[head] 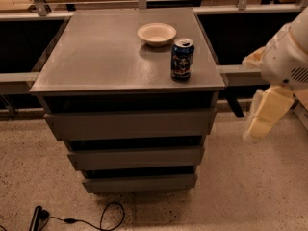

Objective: Open middle drawer

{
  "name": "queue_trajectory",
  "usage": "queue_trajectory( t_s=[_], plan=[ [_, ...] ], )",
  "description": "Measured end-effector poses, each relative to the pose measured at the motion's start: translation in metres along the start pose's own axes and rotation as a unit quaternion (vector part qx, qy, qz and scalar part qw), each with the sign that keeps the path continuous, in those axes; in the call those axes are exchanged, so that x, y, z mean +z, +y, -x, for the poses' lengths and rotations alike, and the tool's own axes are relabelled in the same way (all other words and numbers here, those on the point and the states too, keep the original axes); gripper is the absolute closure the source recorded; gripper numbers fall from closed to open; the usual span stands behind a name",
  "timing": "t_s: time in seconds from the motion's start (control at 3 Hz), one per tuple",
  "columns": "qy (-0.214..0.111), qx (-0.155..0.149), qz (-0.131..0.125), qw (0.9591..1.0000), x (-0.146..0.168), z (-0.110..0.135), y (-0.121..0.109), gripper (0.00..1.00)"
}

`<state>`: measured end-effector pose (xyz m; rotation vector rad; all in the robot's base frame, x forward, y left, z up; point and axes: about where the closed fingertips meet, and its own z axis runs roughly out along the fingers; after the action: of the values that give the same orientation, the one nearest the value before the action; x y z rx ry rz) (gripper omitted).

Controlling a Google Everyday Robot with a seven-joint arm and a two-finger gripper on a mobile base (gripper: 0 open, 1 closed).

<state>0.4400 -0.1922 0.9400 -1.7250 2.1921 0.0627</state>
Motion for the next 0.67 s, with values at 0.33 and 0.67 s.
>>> queue_trajectory(
  t_s=[0.33,0.67],
  plan=[
    [-0.08,-0.013,0.049,0.9955,0.072,0.041,0.04,0.0],
    [-0.103,-0.026,0.068,0.992,0.118,0.066,0.064,0.0]
  ],
)
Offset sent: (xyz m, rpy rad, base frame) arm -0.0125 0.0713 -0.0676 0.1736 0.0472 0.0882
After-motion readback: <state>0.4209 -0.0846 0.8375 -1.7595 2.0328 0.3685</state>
